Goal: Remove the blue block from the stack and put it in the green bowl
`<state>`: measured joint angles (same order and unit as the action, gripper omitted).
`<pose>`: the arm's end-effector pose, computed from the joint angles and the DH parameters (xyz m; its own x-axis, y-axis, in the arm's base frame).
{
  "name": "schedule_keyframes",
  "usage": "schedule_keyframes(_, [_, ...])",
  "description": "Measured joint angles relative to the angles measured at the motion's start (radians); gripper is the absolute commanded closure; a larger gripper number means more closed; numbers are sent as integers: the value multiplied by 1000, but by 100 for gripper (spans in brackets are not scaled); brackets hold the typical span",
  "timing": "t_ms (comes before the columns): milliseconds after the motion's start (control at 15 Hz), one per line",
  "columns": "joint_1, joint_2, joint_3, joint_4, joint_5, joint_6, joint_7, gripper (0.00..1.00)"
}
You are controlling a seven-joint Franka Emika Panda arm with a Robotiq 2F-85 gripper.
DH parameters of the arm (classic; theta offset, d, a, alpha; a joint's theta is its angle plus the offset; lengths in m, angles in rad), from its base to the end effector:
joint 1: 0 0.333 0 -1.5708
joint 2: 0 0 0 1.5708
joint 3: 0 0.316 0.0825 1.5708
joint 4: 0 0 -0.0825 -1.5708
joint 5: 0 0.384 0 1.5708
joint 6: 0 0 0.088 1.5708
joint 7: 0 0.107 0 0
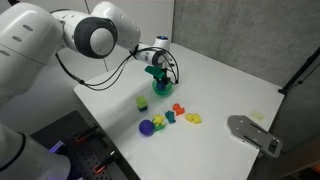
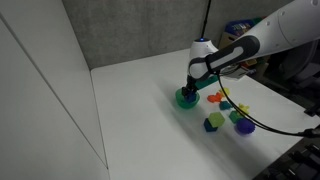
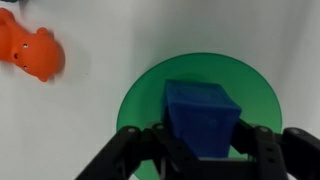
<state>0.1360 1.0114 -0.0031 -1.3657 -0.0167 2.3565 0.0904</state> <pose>0.7163 0.0960 0.1019 0.9983 0.0557 -0.0193 0.0560 -0.9983 0.0160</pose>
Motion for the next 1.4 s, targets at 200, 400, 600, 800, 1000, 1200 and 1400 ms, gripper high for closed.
schedule_keyframes(200, [-1,11,-12,-9,-18,-1,0,77])
schedule_keyframes(400, [-4,11,-23,-30,-31,-3,-8,77])
schedule_keyframes(600, [-12,9,-29,-56,-34,-3,-28,77])
schedule_keyframes(800, [-22,-5,-30,-91,-34,-3,-53,77])
schedule_keyframes(1000, [-33,-37,-30,-138,-34,-3,-69,77])
schedule_keyframes(1200, [-42,-67,-30,-167,-34,-1,-83,77])
schedule_keyframes(1400, [-49,-85,-27,-188,-34,25,-96,77])
